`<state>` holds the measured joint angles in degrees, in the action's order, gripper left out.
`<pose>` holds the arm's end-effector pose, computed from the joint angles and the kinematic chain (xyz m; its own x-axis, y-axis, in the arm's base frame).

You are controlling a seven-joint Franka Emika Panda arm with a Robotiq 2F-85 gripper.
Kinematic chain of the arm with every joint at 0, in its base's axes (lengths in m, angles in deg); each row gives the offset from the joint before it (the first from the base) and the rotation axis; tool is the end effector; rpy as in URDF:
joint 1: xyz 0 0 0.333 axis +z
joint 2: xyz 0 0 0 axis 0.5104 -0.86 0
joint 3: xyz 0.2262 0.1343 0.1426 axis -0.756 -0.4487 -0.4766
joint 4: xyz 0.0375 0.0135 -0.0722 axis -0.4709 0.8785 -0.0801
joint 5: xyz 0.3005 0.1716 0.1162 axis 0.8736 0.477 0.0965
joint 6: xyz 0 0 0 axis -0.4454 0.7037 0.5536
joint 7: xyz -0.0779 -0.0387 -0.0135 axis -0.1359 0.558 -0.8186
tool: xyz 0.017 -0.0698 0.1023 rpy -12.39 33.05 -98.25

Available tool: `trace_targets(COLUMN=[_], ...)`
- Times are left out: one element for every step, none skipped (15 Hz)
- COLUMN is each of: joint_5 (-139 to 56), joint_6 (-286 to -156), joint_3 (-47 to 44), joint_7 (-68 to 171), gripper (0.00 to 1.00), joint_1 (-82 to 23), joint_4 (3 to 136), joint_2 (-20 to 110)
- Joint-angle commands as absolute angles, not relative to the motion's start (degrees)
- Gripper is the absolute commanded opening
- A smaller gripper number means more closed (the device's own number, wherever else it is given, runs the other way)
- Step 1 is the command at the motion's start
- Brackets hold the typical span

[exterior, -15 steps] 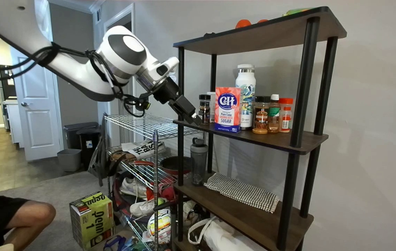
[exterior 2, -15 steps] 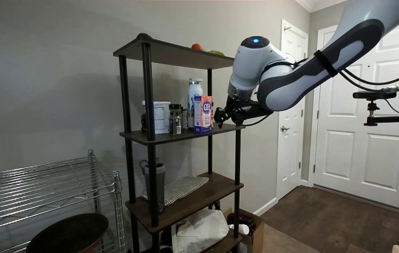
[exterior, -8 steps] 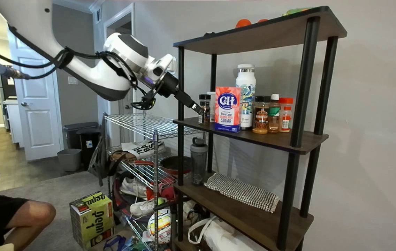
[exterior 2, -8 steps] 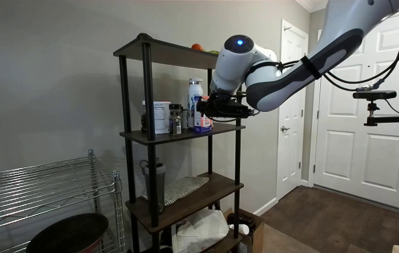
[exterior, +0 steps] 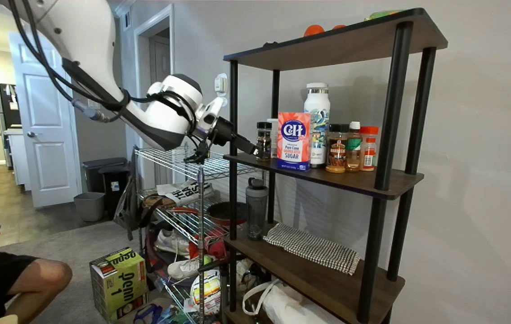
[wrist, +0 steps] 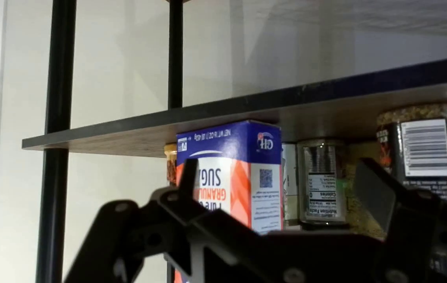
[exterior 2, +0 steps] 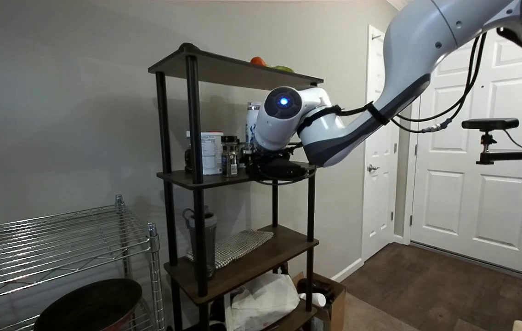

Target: Move the orange box on the second shelf to the right

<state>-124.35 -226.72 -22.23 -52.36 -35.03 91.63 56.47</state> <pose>0.5788 0.1149 0.4450 0.3467 -0.2681 0.8988 -0.5344 -0.8440 -0.0457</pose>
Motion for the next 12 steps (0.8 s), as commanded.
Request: trace_targets(joint_5=[-128.86,-129.80,-130.98,-132.18,-133.12,-133.61,-134.12,-134.41,-134.23,-133.75,-132.96,-133.07], joint_6=[-223.72,-223.12,-222.14,-220.78,-219.32,-218.02,-216.97,-215.76,-214.97,-214.66,-214.57,-214.53], joint_3=[-17.21,-16.29,-15.50,-14.88,-14.33,-13.85,-13.45,-13.04,-12.69,-12.45,-12.22,-11.93], joint_7=[-55.94,-56.85,-58.19,-59.52,-60.84,-61.58,-62.31,-62.79,-63.04,-63.26,-63.38,-63.58], gripper=[1.00,1.00,1.00,1.00,1.00,1.00,1.00,1.00,1.00,1.00,1.00,1.00], joint_1=[-29.28,-28.36,-27.52,-26.82,-26.34,-26.02,-25.81,-25.67,-25.71,-25.89,-26.01,-26.01], joint_4=[88.43,87.81,87.22,86.59,86.02,85.41,84.79,83.96,83.11,82.22,81.12,79.91], joint_2=[53.55,53.15,52.92,52.73,52.58,52.47,52.29,52.04,51.73,51.43,51.00,50.46])
